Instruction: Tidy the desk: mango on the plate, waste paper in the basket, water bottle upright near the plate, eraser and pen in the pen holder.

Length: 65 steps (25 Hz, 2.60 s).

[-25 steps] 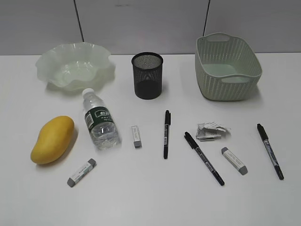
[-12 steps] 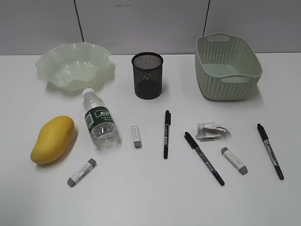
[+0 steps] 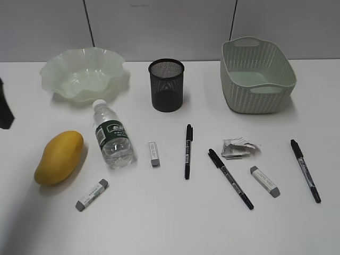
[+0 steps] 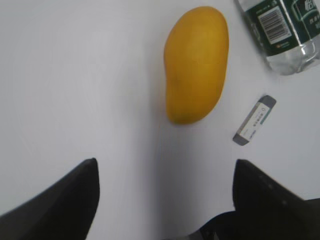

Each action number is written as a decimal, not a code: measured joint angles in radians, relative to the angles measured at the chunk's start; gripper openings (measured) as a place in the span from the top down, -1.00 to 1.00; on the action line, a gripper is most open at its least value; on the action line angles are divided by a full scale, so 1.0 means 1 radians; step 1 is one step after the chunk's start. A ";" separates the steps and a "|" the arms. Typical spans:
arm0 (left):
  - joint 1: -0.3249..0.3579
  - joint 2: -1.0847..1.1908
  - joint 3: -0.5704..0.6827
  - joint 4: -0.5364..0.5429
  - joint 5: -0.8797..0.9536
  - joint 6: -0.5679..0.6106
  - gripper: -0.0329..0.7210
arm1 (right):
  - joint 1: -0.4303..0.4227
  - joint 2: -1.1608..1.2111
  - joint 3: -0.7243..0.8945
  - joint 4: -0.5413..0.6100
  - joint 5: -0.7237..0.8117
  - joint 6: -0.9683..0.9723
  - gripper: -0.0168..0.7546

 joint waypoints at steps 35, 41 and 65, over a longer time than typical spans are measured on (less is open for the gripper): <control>-0.166 0.606 -0.165 0.054 -0.232 -0.057 -0.78 | 0.000 0.000 0.000 0.000 0.000 0.000 -0.12; -0.166 0.615 -0.174 0.052 -0.220 -0.059 -0.71 | 0.000 0.000 0.000 0.000 0.000 0.000 -0.12; -0.103 0.346 -0.350 0.078 0.007 -0.060 -0.70 | 0.000 0.000 0.000 0.000 0.000 0.000 -0.12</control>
